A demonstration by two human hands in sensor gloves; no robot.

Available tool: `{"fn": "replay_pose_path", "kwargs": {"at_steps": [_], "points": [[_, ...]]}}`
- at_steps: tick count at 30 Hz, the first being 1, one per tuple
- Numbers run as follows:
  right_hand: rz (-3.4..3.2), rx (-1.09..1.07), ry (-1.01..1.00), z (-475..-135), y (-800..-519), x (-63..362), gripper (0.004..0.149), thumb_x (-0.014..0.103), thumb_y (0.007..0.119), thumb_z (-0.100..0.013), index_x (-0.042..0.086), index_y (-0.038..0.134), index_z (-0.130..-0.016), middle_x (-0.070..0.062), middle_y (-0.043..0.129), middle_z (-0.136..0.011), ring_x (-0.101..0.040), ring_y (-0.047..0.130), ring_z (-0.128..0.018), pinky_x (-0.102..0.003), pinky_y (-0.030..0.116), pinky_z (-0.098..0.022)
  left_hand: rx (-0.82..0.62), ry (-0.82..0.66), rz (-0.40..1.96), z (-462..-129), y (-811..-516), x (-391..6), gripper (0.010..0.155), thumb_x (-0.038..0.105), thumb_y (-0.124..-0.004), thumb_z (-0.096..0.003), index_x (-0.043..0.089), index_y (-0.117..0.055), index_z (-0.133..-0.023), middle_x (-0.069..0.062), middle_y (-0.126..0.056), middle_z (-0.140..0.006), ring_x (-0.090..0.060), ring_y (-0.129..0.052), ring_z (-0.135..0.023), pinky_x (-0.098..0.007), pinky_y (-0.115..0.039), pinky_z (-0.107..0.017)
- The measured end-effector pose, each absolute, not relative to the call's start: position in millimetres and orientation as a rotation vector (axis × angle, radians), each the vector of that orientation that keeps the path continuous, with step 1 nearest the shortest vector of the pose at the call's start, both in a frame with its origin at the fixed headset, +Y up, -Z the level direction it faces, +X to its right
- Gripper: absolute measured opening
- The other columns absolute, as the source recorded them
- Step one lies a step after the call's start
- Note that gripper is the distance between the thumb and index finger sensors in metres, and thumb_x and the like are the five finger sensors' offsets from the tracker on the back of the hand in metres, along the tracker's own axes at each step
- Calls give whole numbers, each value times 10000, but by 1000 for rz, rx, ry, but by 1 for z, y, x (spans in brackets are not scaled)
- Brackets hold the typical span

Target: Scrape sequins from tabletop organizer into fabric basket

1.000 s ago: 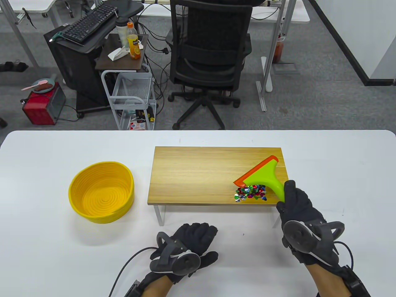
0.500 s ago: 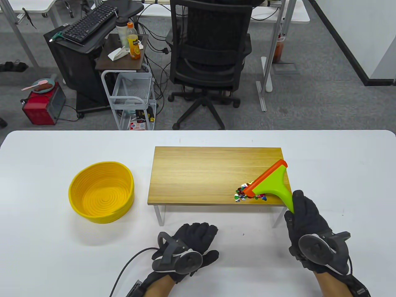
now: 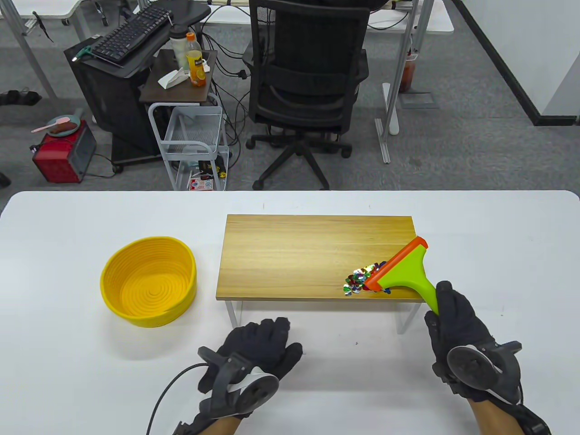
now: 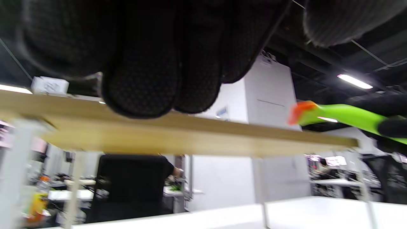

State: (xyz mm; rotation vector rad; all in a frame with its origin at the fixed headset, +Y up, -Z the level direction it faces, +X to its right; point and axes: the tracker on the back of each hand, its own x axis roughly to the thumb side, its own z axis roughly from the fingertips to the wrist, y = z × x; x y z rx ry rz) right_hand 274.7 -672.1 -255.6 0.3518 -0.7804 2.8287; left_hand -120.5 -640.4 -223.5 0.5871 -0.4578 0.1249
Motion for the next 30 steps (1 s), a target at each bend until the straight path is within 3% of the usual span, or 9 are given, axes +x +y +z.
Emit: {"fn": "replay_pose_path", "kwargs": {"at_steps": [5, 11, 14, 19, 30], "points": [[2834, 344, -765, -257, -675, 278, 675, 322, 716, -591, 24, 401, -1109, -250, 627, -1010, -365, 912, -682, -420, 846, -487, 658, -235, 63, -220, -621, -173, 546, 573, -714, -477, 125, -923, -710, -150, -1084, -534, -334, -1066, -286, -501, -914, -199], [2852, 357, -759, -255, -677, 279, 674, 320, 712, -592, 22, 401, -1110, -251, 627, -1010, -366, 912, -682, -421, 846, -487, 631, 82, -9, -229, -624, -224, 514, 541, -743, -488, 127, -903, -746, -152, -1072, -575, -335, -1065, -319, -501, -910, -220], [2850, 359, -762, -254, -677, 280, 674, 320, 711, -592, 22, 399, -1111, -251, 627, -1011, -367, 911, -682, -421, 846, -487, 546, 269, -53, -239, -631, -247, 553, 549, -735, -495, 131, -836, -842, -174, -1028, -687, -360, -1053, -401, -523, -895, -267], [2855, 371, -771, -252, -678, 281, 672, 322, 709, -593, 23, 402, -1111, -250, 630, -1010, -365, 914, -682, -421, 846, -487, 354, 495, -113, -263, -650, -277, 777, 661, -657, -485, 93, -585, -1011, -254, -852, -918, -451, -997, -587, -558, -876, -315], [2838, 354, -787, -248, -677, 284, 670, 323, 710, -596, 22, 404, -1110, -250, 632, -1010, -366, 915, -682, -422, 847, -488, -32, 814, -93, -309, -684, -324, 923, 734, -552, -452, 52, -350, -1039, -331, -747, -968, -534, -932, -681, -595, -865, -343]]}}
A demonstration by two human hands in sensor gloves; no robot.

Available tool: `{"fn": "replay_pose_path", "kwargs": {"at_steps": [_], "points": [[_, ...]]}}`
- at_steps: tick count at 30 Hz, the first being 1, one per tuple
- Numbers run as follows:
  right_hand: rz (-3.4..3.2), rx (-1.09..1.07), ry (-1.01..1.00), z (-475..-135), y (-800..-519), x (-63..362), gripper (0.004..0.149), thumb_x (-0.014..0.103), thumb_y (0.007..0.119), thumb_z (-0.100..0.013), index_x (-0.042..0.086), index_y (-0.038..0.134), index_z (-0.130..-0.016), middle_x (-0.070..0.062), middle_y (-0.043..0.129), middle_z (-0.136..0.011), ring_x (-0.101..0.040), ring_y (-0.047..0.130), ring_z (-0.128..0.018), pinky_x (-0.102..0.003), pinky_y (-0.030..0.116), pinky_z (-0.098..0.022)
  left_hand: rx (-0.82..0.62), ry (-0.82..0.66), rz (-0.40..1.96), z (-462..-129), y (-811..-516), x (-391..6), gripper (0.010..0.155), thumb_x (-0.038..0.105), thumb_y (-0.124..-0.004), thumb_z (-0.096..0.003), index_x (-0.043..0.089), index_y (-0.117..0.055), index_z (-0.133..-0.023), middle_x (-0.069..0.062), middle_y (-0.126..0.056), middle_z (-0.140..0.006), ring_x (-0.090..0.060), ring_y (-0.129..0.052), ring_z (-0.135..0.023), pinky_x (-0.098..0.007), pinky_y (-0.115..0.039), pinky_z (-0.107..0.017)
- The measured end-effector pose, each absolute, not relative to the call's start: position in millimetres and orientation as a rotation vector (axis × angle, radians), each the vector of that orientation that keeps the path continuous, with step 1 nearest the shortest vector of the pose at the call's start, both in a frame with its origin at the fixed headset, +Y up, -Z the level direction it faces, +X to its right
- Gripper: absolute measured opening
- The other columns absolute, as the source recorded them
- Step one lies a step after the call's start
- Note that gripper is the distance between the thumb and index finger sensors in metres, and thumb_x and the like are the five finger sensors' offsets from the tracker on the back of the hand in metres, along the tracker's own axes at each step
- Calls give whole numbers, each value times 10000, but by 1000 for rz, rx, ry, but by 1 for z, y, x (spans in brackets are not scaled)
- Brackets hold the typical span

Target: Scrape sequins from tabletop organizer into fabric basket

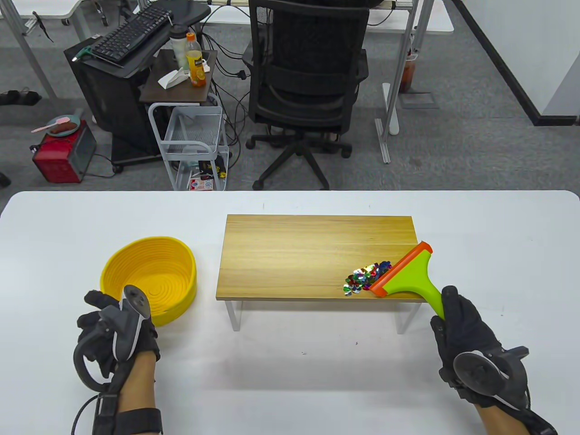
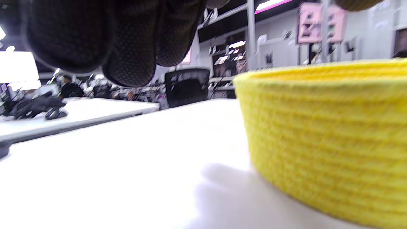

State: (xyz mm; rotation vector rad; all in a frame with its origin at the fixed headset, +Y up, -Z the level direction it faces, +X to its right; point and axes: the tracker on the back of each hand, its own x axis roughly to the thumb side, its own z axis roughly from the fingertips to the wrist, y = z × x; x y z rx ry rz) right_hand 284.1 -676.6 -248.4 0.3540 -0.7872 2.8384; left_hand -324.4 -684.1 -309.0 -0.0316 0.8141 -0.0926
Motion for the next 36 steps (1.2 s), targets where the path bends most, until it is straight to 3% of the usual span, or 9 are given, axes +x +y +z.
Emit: {"fn": "replay_pose_path", "kwargs": {"at_steps": [5, 7, 12, 21, 24, 30, 36], "points": [[2846, 352, -778, -250, -678, 285, 672, 323, 711, -595, 20, 404, -1110, -250, 632, -1010, -368, 914, -682, -422, 847, -488, -111, 895, 15, -317, -693, -337, 942, 729, -573, -456, 29, -288, -1019, -297, -846, -888, -484, -996, -616, -562, -889, -310], [2844, 348, -773, -250, -678, 286, 672, 323, 712, -595, 21, 404, -1110, -250, 631, -1011, -368, 915, -682, -423, 846, -489, -142, 933, 126, -318, -699, -341, 942, 730, -572, -455, 72, -212, -1024, -287, -868, -861, -472, -1009, -593, -554, -892, -297], [2845, 337, -773, -251, -678, 289, 672, 322, 711, -596, 19, 402, -1110, -251, 631, -1010, -370, 913, -683, -424, 845, -490, -185, 978, 387, -320, -718, -350, 948, 685, -606, -473, 39, -141, -988, -244, -911, -809, -431, -1030, -567, -536, -894, -288], [2862, 339, -763, -252, -679, 287, 671, 322, 711, -596, 18, 404, -1109, -251, 632, -1010, -371, 914, -683, -425, 845, -489, -142, 1038, 792, -315, -742, -359, 787, 480, -686, -513, -13, -269, -963, -125, -1030, -625, -341, -1098, -414, -486, -919, -217], [2864, 342, -759, -252, -679, 287, 671, 321, 712, -596, 18, 404, -1110, -251, 631, -1011, -371, 913, -684, -425, 845, -490, -78, 1055, 910, -313, -745, -360, 709, 402, -711, -507, -28, -369, -954, -169, -1035, -565, -347, -1106, -354, -481, -928, -187], [2869, 337, -754, -253, -679, 287, 671, 321, 711, -596, 18, 404, -1110, -253, 631, -1010, -373, 913, -684, -426, 844, -490, 6, 989, 987, -313, -733, -362, 632, 369, -706, -499, -46, -484, -921, -207, -1033, -495, -350, -1109, -282, -464, -941, -142], [2870, 328, -752, -255, -679, 287, 670, 320, 710, -596, 17, 405, -1109, -254, 631, -1010, -372, 913, -684, -426, 844, -489, 121, 884, 998, -314, -692, -357, 621, 371, -702, -498, -57, -510, -905, -201, -1041, -469, -343, -1112, -256, -455, -944, -124]]}}
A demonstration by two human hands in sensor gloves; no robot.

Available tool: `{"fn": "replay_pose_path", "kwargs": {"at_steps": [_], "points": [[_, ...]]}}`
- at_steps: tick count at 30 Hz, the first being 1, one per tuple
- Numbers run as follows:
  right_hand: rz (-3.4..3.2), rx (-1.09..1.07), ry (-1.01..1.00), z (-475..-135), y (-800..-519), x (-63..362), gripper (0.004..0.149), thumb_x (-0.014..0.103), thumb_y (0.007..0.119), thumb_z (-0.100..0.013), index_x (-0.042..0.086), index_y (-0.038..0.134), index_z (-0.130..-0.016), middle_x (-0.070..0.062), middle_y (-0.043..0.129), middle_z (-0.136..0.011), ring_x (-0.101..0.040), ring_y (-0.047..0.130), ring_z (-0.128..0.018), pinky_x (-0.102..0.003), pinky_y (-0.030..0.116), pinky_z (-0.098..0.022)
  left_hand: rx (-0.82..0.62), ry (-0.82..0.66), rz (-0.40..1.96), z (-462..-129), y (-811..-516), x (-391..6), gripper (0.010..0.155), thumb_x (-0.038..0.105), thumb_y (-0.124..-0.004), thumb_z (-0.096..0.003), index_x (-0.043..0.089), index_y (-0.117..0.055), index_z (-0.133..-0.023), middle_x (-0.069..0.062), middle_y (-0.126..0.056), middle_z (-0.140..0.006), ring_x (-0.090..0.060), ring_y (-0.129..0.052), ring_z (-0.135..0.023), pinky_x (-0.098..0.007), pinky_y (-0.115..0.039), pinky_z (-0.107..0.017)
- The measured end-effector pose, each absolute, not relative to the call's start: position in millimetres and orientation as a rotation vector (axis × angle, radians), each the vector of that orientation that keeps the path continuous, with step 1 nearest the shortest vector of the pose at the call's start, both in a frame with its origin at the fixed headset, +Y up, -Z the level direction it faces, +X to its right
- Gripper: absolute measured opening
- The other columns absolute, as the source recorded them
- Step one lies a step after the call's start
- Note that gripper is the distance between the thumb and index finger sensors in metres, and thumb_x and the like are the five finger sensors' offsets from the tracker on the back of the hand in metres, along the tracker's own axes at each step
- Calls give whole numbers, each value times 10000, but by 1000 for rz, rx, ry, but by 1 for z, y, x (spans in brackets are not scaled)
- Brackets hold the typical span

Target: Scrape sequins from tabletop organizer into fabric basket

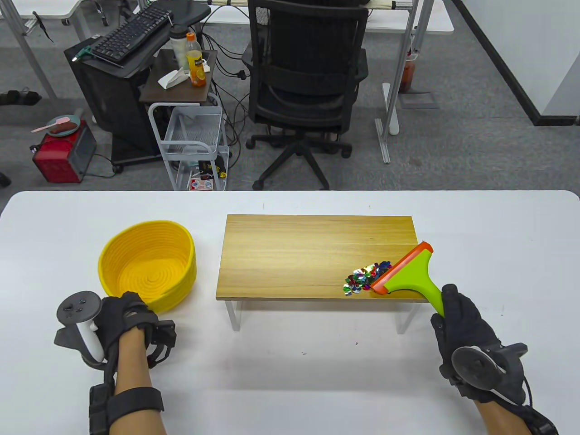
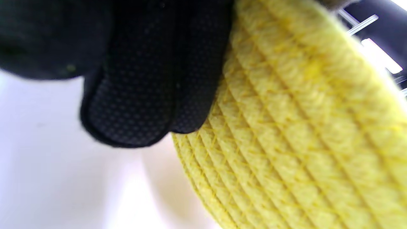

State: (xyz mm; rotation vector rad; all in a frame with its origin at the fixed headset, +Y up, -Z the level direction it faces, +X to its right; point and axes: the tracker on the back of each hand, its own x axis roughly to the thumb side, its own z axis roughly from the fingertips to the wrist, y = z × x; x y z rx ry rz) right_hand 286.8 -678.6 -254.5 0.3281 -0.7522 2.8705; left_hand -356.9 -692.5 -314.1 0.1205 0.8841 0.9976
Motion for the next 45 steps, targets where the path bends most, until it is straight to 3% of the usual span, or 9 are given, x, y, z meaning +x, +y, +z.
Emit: {"fn": "replay_pose_path", "kwargs": {"at_steps": [9, 16, 22, 28, 33, 40, 45], "points": [[2848, 309, -754, -254, -678, 289, 666, 320, 708, -597, 22, 409, -1112, -253, 633, -1010, -371, 914, -682, -425, 846, -488, 260, 593, 1044, -310, -620, -315, 617, 390, -687, -504, -70, -534, -886, -170, -1052, -438, -307, -1120, -228, -426, -952, -107], [2849, 297, -753, -254, -678, 291, 664, 320, 708, -596, 21, 412, -1110, -252, 635, -1010, -371, 916, -681, -423, 847, -487, 234, 287, 1080, -303, -578, -260, 602, 397, -675, -513, -61, -555, -886, -151, -1058, -430, -290, -1119, -220, -412, -951, -106], [2852, 285, -754, -254, -678, 293, 665, 320, 708, -596, 20, 411, -1110, -253, 636, -1009, -370, 916, -680, -423, 847, -486, 151, 15, 1068, -294, -562, -212, 575, 401, -668, -520, -42, -595, -879, -138, -1063, -422, -283, -1116, -210, -403, -948, -102], [2854, 285, -756, -254, -678, 293, 665, 321, 708, -596, 20, 412, -1110, -254, 636, -1009, -369, 917, -681, -423, 847, -485, 10, -240, 1056, -286, -572, -170, 546, 388, -656, -526, -29, -632, -878, -145, -1069, -411, -294, -1110, -197, -410, -939, -93], [2855, 287, -760, -253, -678, 293, 663, 320, 707, -597, 20, 413, -1110, -253, 637, -1009, -370, 916, -680, -422, 847, -486, -170, -435, 1043, -284, -597, -137, 538, 379, -672, -523, -27, -658, -875, -163, -1073, -399, -312, -1105, -184, -425, -931, -83], [2853, 287, -768, -253, -678, 294, 663, 321, 706, -597, 21, 412, -1110, -252, 635, -1011, -370, 914, -682, -422, 846, -486, -403, -526, 968, -284, -645, -107, 533, 384, -678, -524, -16, -668, -877, -162, -1074, -403, -314, -1103, -190, -426, -929, -89], [2852, 288, -770, -253, -679, 294, 663, 321, 705, -597, 20, 412, -1110, -252, 635, -1010, -371, 916, -680, -421, 847, -486, -460, -502, 914, -287, -675, -96, 536, 387, -681, -524, -16, -668, -877, -165, -1073, -408, -318, -1102, -195, -427, -929, -94]]}}
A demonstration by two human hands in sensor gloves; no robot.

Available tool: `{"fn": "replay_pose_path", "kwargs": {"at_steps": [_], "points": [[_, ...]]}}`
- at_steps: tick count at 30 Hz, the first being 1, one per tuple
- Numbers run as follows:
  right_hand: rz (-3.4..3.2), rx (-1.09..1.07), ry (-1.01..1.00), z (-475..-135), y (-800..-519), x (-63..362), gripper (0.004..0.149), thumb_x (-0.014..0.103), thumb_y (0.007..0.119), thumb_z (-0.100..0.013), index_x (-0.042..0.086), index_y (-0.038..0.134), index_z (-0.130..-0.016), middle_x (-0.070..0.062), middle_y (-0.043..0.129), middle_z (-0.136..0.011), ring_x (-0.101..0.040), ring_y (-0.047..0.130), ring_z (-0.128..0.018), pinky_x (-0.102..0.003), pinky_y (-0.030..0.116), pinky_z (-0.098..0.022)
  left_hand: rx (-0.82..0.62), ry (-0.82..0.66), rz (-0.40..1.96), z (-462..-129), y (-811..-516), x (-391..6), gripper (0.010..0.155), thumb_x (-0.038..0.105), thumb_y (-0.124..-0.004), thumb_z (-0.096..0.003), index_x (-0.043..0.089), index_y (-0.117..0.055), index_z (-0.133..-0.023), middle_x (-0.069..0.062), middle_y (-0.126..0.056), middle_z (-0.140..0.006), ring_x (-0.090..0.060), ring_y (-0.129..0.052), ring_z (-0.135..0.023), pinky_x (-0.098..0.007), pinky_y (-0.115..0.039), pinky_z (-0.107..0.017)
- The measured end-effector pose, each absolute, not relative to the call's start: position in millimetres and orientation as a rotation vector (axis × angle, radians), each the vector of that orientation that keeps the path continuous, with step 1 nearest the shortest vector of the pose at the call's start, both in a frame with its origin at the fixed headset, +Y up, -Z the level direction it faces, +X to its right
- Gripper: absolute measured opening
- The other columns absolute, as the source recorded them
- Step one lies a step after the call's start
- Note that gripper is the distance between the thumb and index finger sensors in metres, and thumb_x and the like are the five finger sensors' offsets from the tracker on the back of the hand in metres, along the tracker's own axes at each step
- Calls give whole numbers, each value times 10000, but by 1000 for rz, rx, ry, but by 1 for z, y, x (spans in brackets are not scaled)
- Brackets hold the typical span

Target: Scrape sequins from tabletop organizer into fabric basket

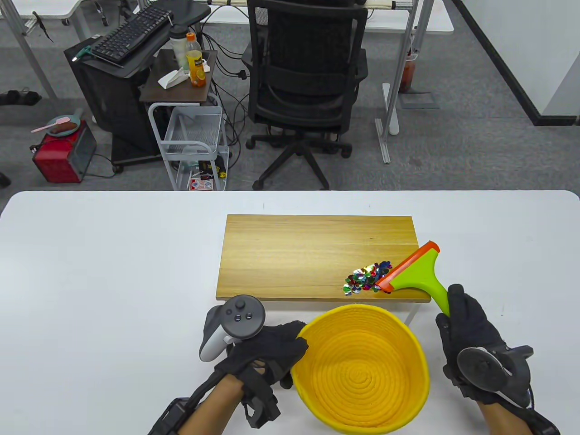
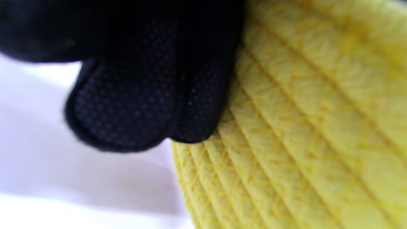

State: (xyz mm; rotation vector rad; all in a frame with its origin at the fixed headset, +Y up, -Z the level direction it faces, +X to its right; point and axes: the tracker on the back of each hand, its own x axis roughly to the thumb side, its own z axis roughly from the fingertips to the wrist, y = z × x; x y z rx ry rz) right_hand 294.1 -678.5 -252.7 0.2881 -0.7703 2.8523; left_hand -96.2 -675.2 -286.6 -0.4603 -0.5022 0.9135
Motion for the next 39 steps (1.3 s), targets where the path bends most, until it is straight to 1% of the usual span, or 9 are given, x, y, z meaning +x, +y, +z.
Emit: {"fn": "replay_pose_path", "kwargs": {"at_steps": [6, 10, 17, 22, 30, 36, 39], "points": [[2849, 288, -779, -252, -678, 294, 663, 321, 704, -597, 19, 412, -1110, -252, 635, -1010, -370, 915, -681, -422, 847, -486, -488, -441, 852, -299, -706, -87, 535, 388, -681, -524, -13, -666, -878, -165, -1072, -416, -318, -1102, -202, -427, -929, -100], [2845, 285, -786, -251, -678, 296, 661, 320, 704, -597, 21, 413, -1110, -252, 635, -1010, -370, 916, -681, -422, 846, -486, -494, -388, 819, -307, -719, -83, 537, 393, -683, -522, -11, -665, -876, -158, -1072, -417, -315, -1102, -208, -425, -929, -104], [2845, 280, -794, -250, -678, 298, 662, 321, 703, -597, 20, 413, -1111, -252, 634, -1011, -371, 915, -680, -421, 847, -485, -454, -278, 808, -320, -733, -82, 541, 399, -682, -522, -12, -661, -873, -153, -1070, -421, -306, -1103, -210, -419, -930, -107], [2847, 280, -793, -250, -678, 298, 660, 321, 703, -597, 21, 414, -1110, -252, 635, -1010, -370, 915, -680, -420, 848, -484, -415, -210, 810, -325, -737, -78, 545, 403, -684, -521, -17, -660, -867, -150, -1070, -415, -301, -1103, -207, -414, -931, -103], [2855, 276, -778, -249, -679, 295, 661, 322, 703, -597, 20, 415, -1110, -252, 640, -1009, -368, 918, -677, -420, 848, -482, -368, -130, 829, -325, -735, -69, 552, 407, -686, -519, -35, -663, -849, -143, -1071, -398, -291, -1103, -189, -405, -932, -91], [2876, 255, -754, -250, -664, 284, 650, 322, 707, -599, 23, 442, -1111, -254, 661, -1003, -372, 928, -659, -412, 853, -462, -323, -93, 858, -325, -733, -67, 552, 410, -689, -517, -35, -672, -843, -140, -1072, -386, -289, -1101, -178, -403, -932, -85], [2913, 244, -718, -255, -654, 274, 642, 323, 709, -600, 24, 462, -1111, -258, 679, -995, -372, 937, -641, -405, 859, -443, -306, -103, 852, -325, -732, -68, 552, 412, -689, -517, -36, -674, -841, -139, -1072, -382, -288, -1101, -173, -401, -932, -82]]}}
